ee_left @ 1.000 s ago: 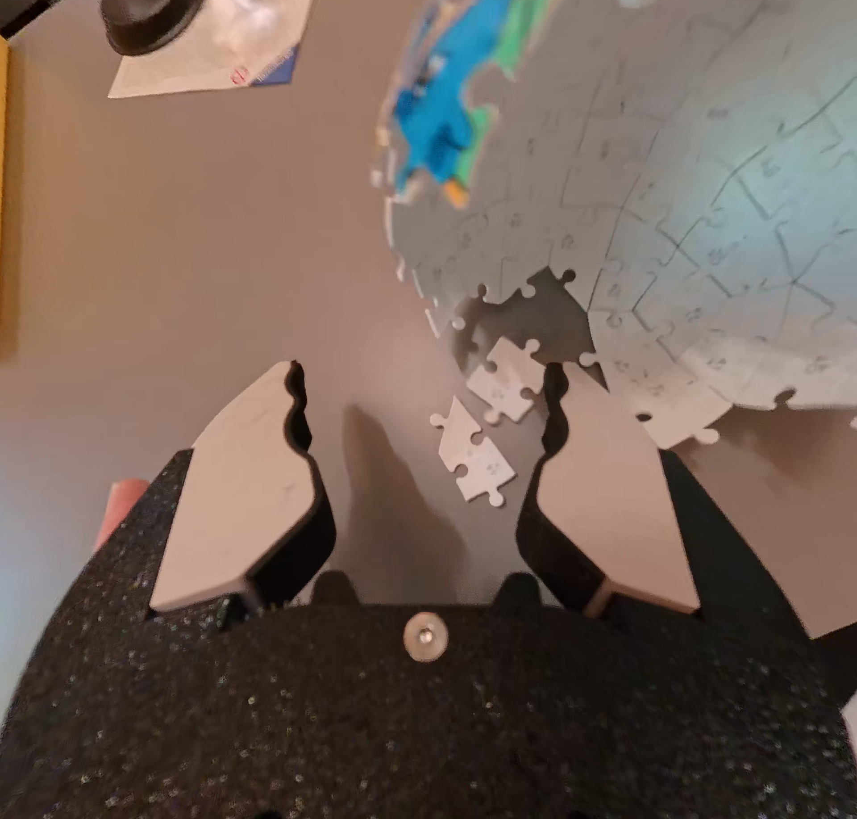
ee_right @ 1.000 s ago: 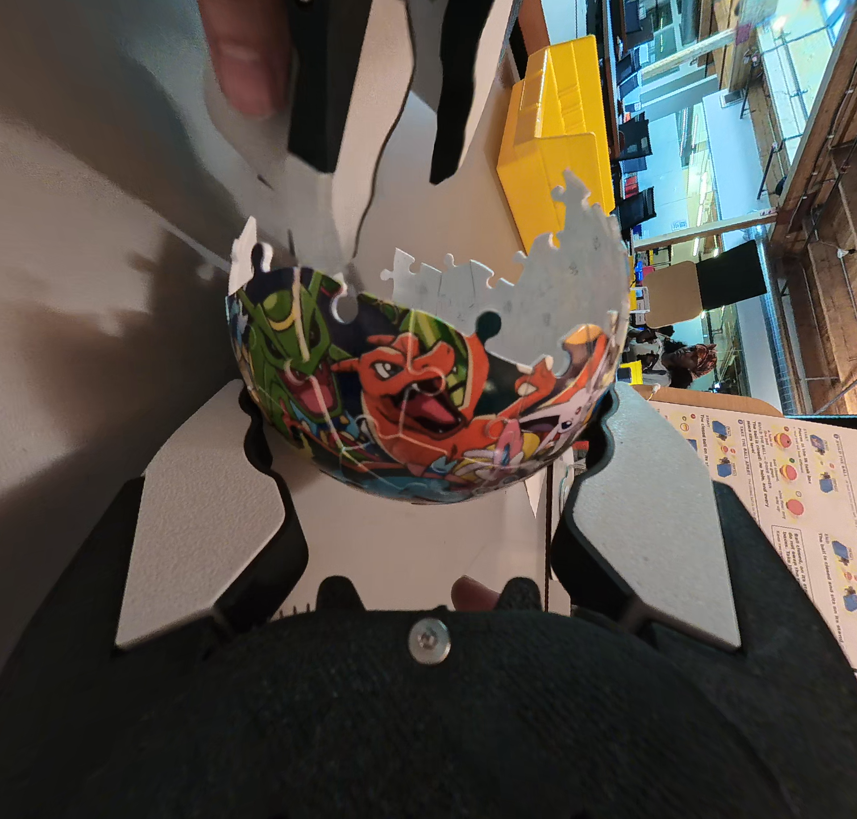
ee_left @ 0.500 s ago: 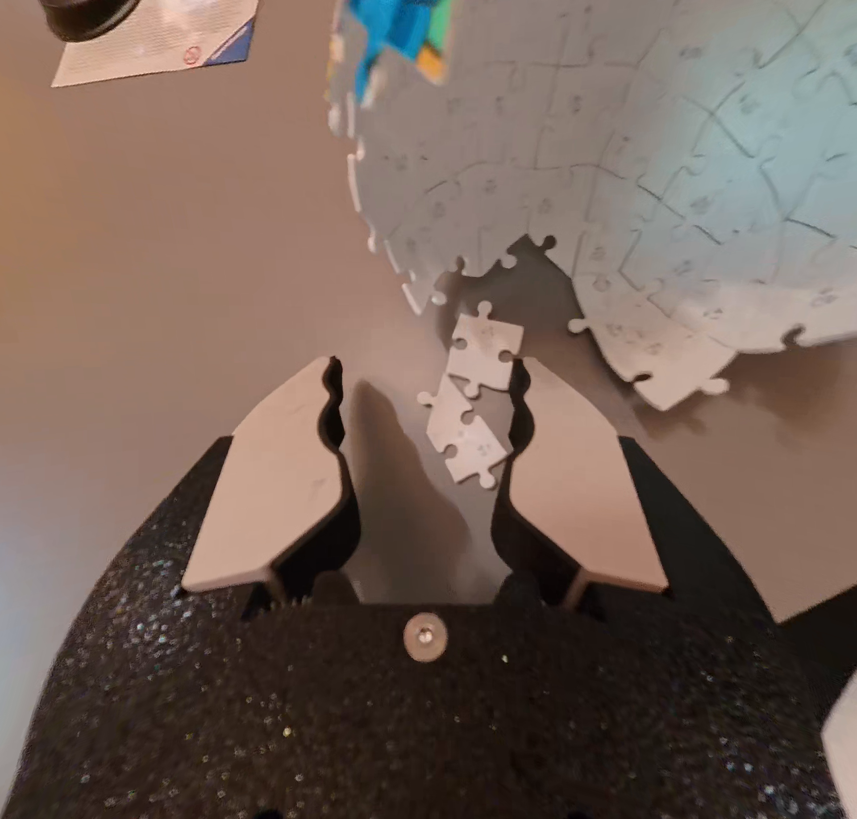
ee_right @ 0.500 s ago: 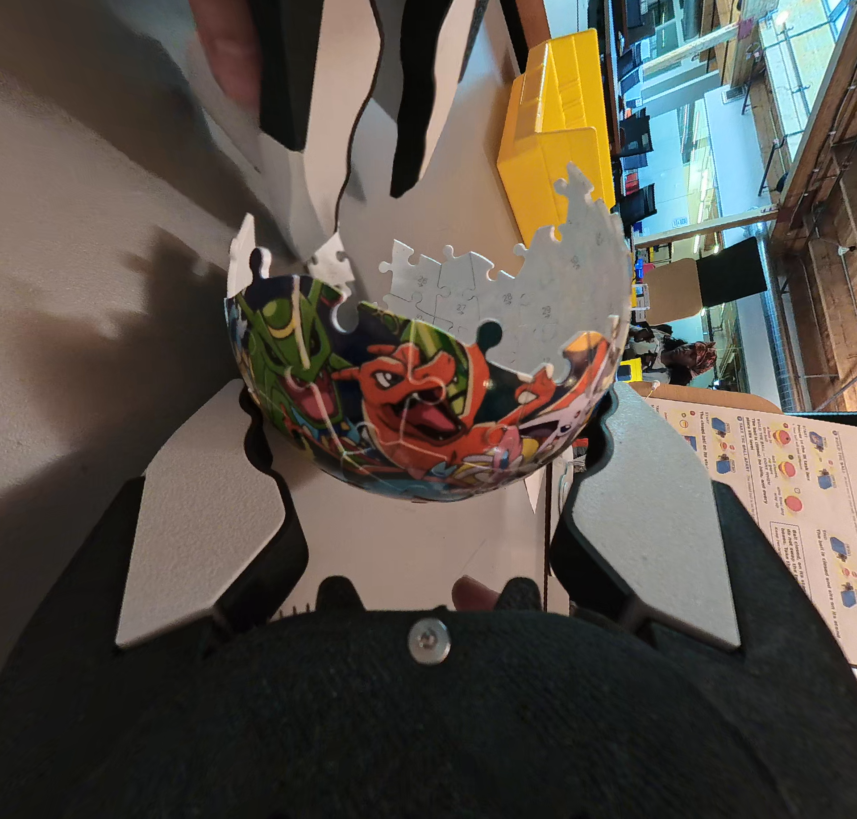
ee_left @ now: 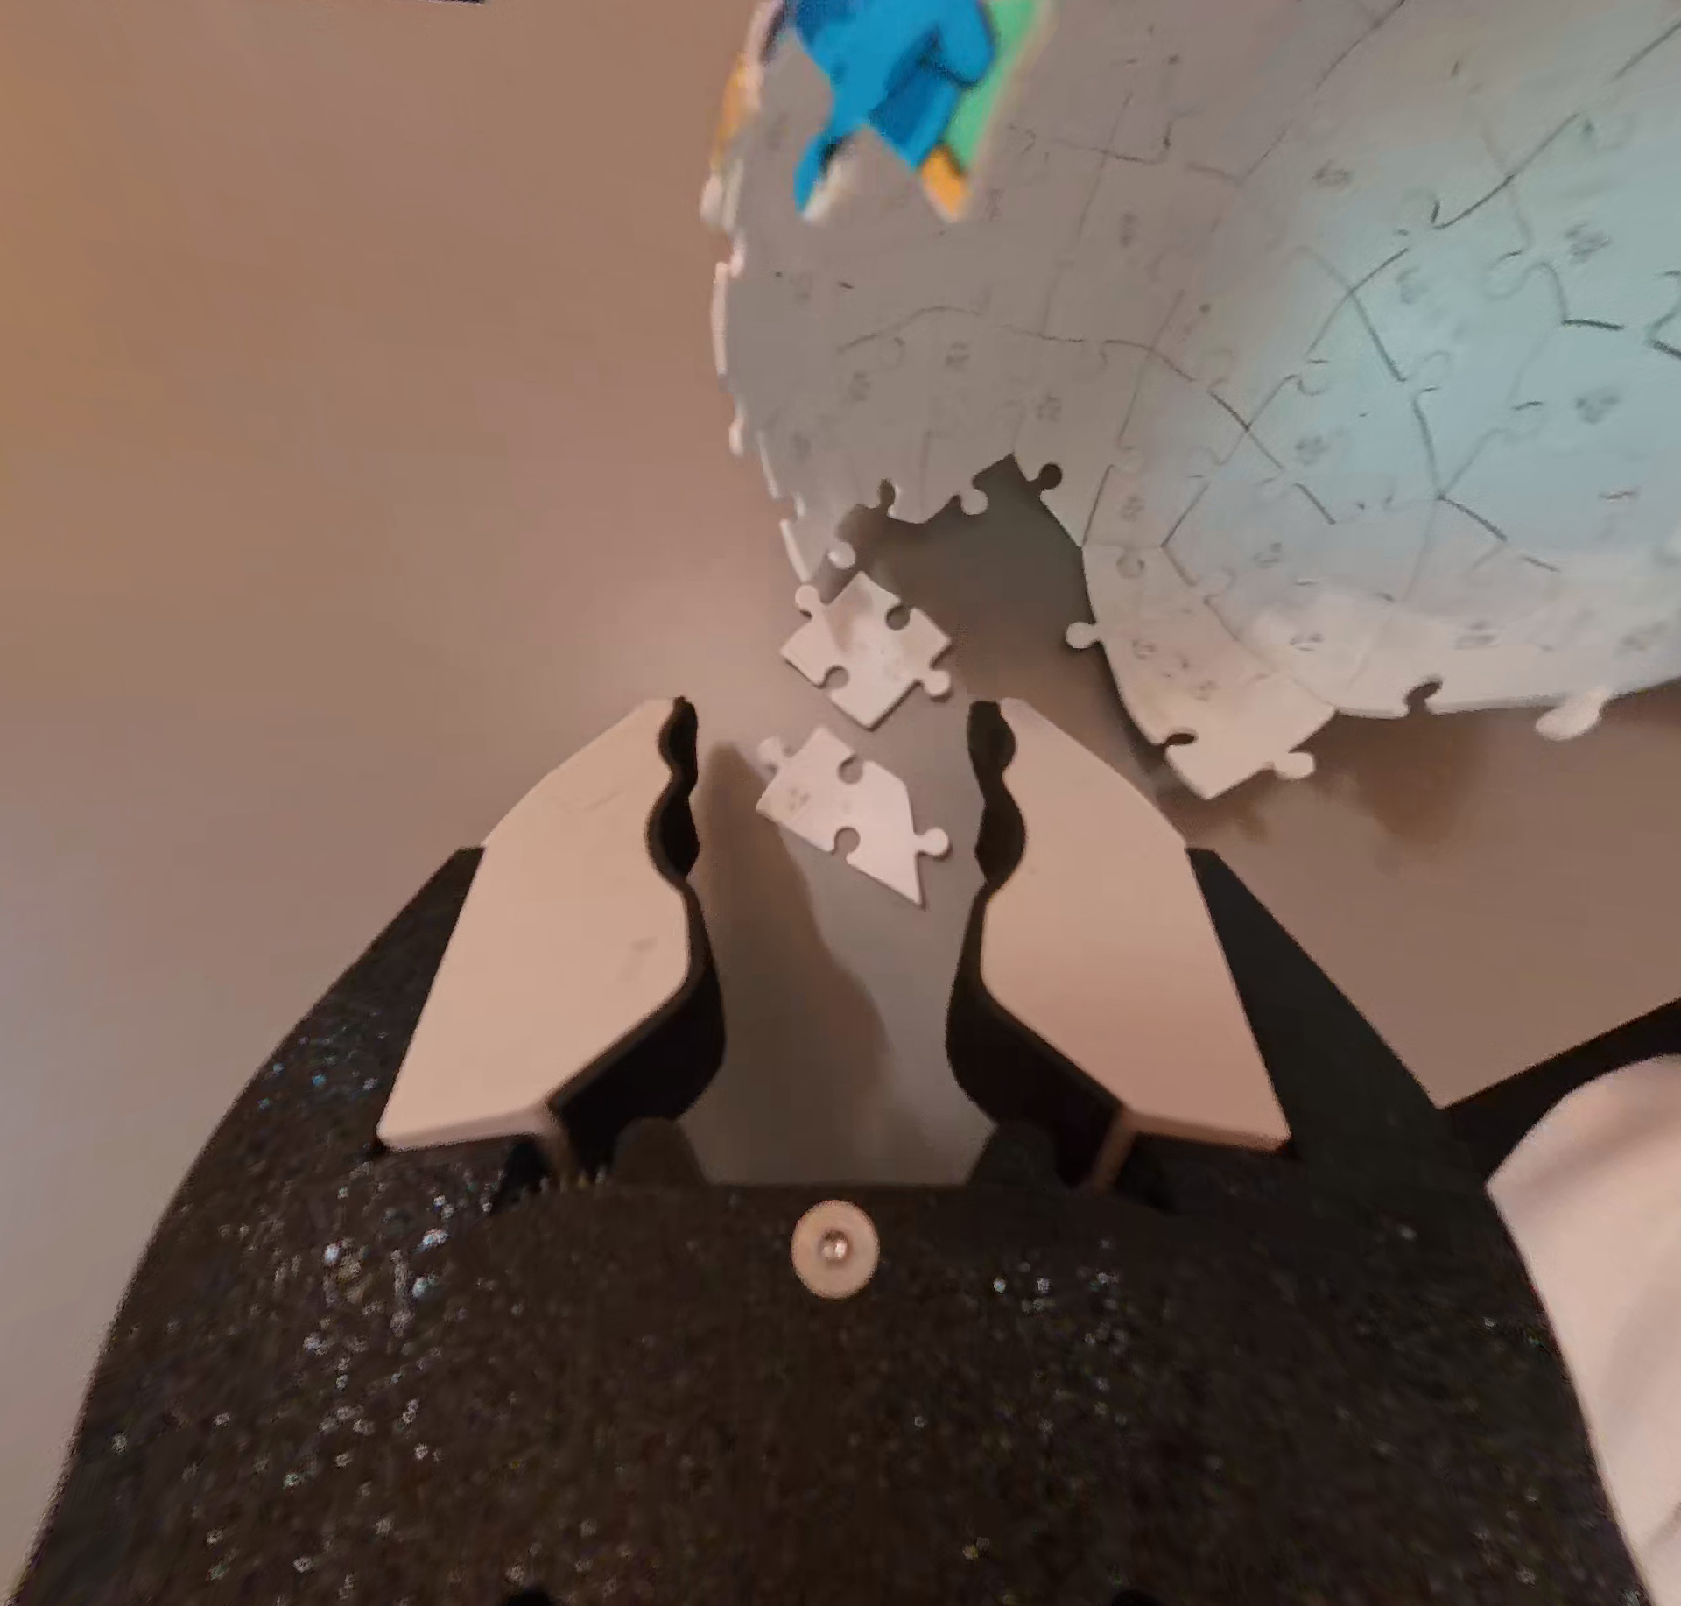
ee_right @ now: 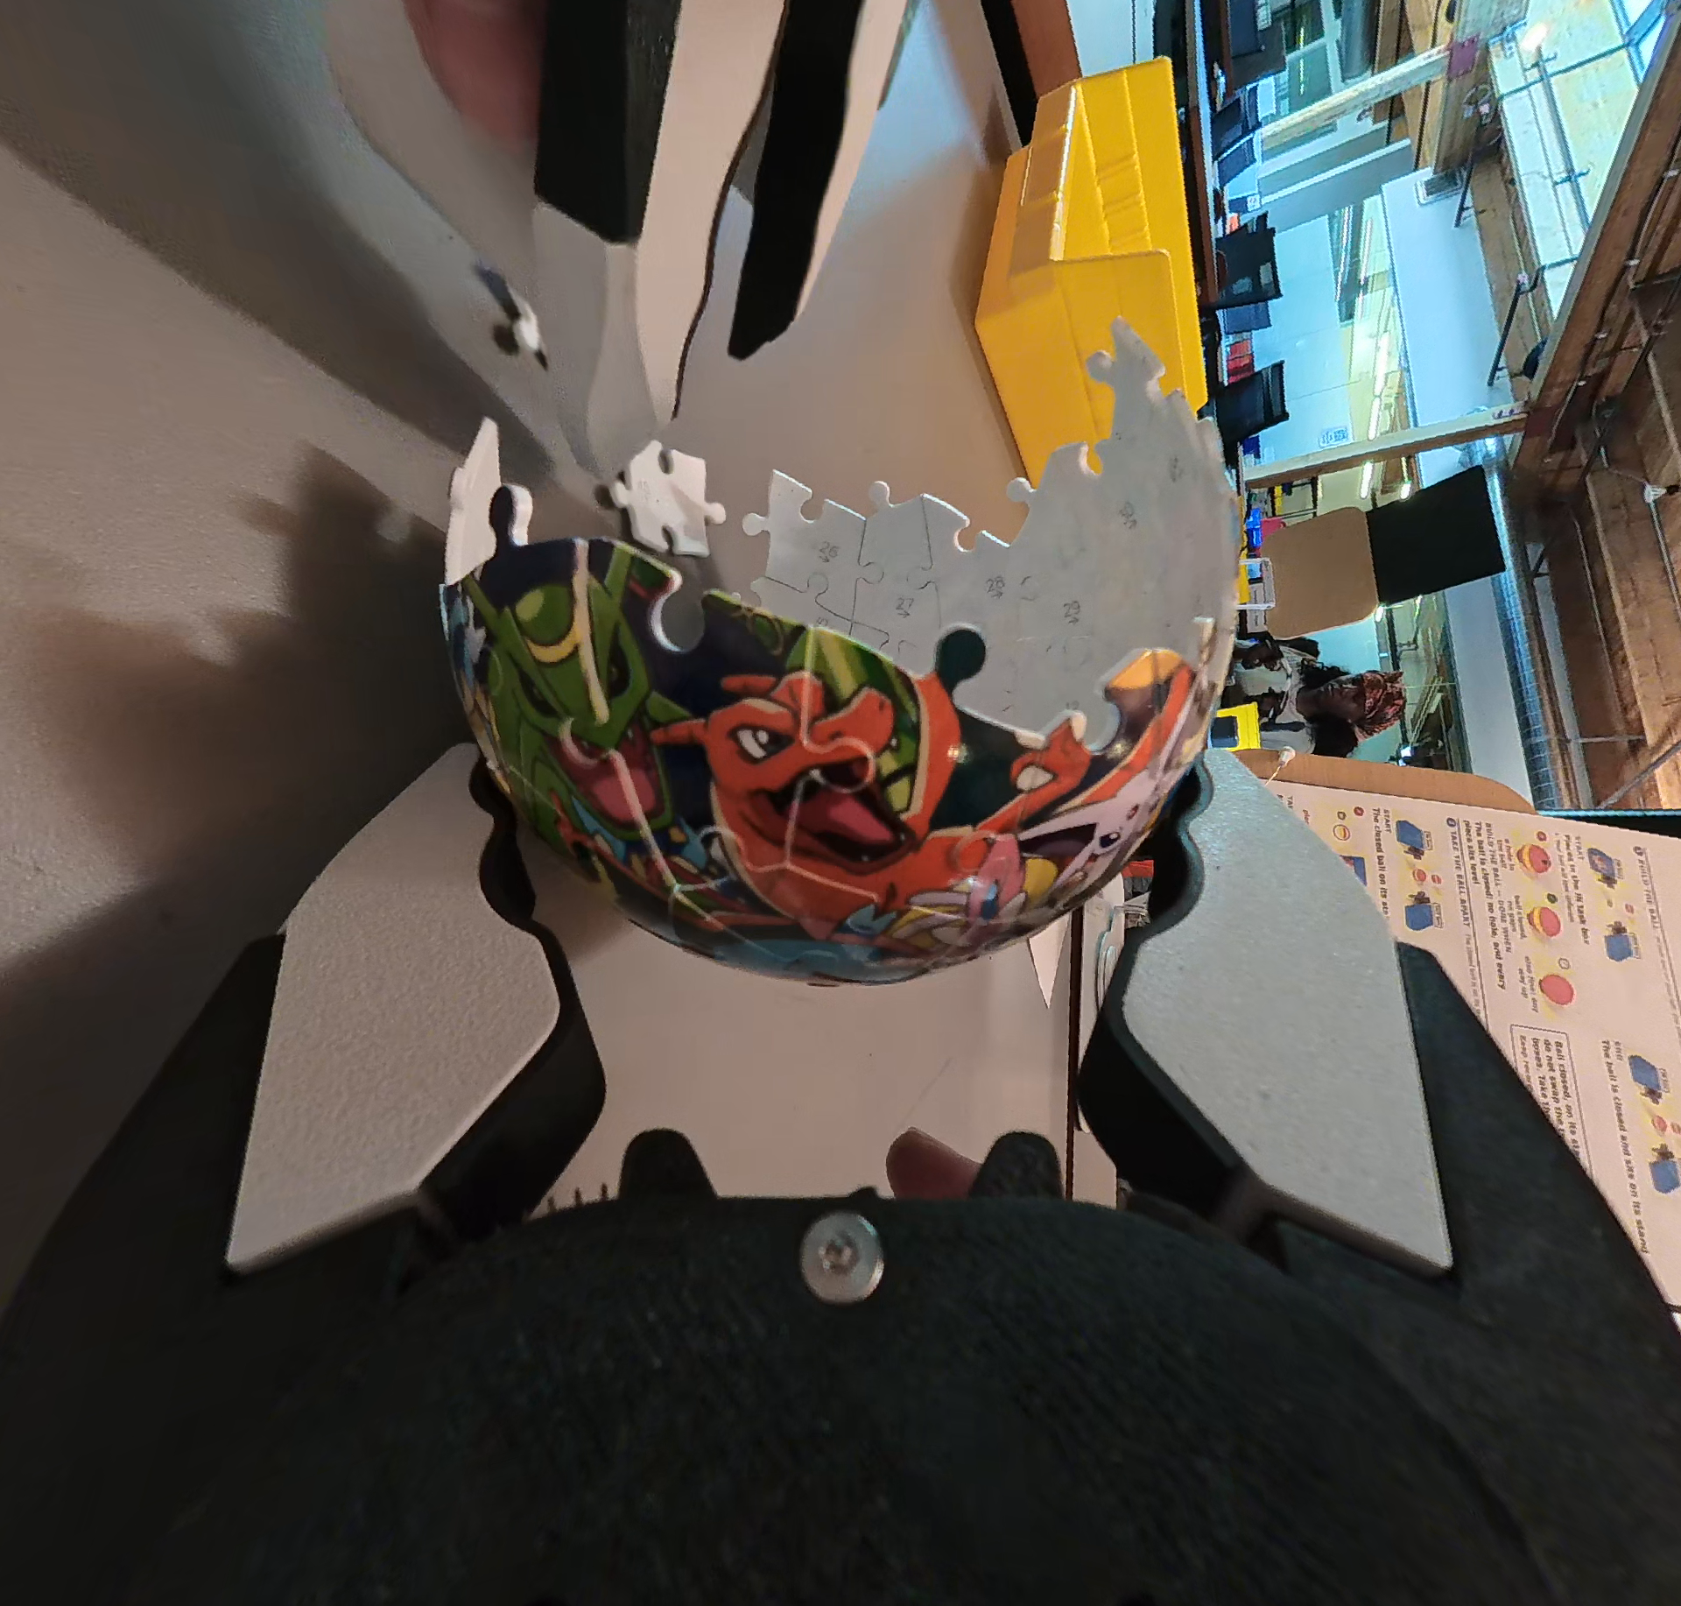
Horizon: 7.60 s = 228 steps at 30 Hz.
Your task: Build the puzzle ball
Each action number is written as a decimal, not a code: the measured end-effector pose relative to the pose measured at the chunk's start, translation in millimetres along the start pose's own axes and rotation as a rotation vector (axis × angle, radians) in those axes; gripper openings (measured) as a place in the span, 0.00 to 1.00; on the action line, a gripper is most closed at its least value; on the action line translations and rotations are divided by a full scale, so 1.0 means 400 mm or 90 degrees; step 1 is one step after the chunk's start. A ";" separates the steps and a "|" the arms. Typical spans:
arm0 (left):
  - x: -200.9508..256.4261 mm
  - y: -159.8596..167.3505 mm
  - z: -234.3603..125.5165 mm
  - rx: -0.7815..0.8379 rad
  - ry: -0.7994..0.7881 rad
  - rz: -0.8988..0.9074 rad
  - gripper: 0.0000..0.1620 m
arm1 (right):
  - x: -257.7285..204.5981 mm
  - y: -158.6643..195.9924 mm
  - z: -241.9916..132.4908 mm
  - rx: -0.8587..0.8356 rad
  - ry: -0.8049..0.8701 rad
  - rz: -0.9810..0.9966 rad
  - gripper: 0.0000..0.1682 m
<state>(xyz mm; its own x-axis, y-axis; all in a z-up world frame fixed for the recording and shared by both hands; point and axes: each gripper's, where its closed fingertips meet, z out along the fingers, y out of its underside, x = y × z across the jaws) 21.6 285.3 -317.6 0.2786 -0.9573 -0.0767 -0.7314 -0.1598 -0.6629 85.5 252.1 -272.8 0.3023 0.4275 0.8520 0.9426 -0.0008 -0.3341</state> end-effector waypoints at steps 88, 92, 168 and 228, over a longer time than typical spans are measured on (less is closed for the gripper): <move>-0.061 0.027 -0.014 -0.021 0.024 -0.001 0.21 | 0.003 0.006 0.004 -0.016 -0.001 -0.005 0.79; -0.072 0.018 -0.002 -0.021 0.009 -0.005 0.21 | 0.004 0.008 0.003 -0.017 -0.001 -0.005 0.79; 0.040 -0.007 -0.019 0.046 0.071 0.014 0.00 | 0.004 0.008 0.005 -0.030 0.001 -0.023 0.78; -0.046 0.017 0.031 -0.035 0.027 -0.051 0.11 | 0.004 0.011 0.005 -0.029 0.001 -0.024 0.78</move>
<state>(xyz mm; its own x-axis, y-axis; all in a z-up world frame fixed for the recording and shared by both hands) 19.4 304.8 -329.9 0.3126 -0.9499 0.0074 -0.7411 -0.2488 -0.6236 89.6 254.7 -273.7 0.2661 0.4263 0.8646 0.9590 -0.0261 -0.2823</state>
